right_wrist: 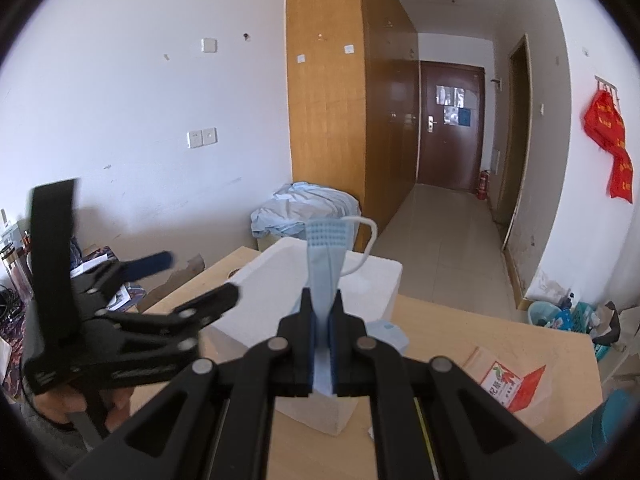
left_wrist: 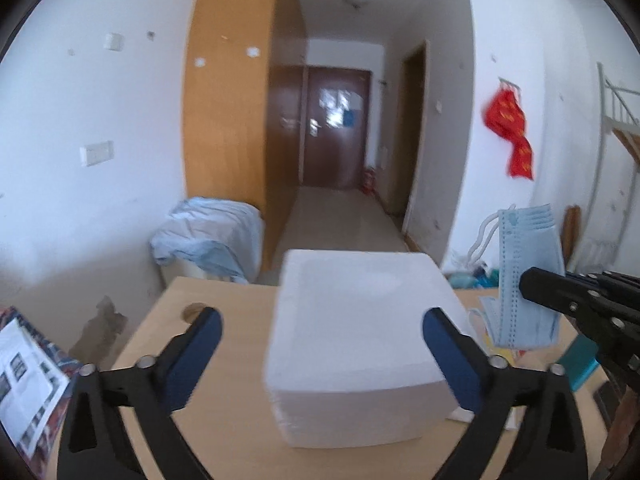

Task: Organize soft objects
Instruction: 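Open the left tool over the foam box while the right tool drops the mask inside, then move both tools back toward the yellow net and the plastic bag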

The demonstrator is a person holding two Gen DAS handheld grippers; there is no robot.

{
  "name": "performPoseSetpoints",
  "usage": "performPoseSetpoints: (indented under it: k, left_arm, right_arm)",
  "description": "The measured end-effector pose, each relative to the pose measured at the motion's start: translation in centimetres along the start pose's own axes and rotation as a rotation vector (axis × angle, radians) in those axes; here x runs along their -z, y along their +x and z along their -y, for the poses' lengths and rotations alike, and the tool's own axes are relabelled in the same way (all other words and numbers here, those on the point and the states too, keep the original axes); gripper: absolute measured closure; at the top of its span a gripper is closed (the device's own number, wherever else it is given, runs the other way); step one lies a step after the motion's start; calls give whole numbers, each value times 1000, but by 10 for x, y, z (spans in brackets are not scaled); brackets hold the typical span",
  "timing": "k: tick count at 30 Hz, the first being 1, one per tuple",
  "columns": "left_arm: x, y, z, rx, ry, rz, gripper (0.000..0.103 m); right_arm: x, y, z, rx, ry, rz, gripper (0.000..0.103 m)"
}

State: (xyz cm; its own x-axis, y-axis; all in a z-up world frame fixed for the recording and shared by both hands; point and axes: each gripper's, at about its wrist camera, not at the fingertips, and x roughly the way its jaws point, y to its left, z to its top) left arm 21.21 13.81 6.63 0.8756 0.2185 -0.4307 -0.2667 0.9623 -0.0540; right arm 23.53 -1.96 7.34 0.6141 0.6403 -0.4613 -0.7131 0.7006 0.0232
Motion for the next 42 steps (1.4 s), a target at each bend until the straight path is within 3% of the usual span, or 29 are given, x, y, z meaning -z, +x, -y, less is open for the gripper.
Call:
performPoseSetpoints:
  k: [12,18,31,34,36,38,42]
  left_arm:
    - [22,-20,-22,-43,-8,-7,1]
    - [25,-21,-26,-53,-10,-14,1]
    - [28,-21,-40,-65,-46,-27,1]
    - [29,-22,-43,-66,-54,-26,1]
    - [30,-23,-44,-65,-57,-27,1]
    - [30,-23,-46,-67,-60,-26,1]
    - [30,-24,-47,-69,-64,-27,1]
  right_arm:
    - [-13,30,-21,-45,-38,-7,95]
    - [-13,60,-21,-55,-15,-67,95]
    - [-9,74,-13,-2,-3,-121,94]
    - [-11,71,-12,-12,10,-121,87]
    - [-11,69,-13,-11,11,-122,70]
    - [-11,66,-12,2,20,-106,40]
    - [-13,60,-11,10,26,-86,37]
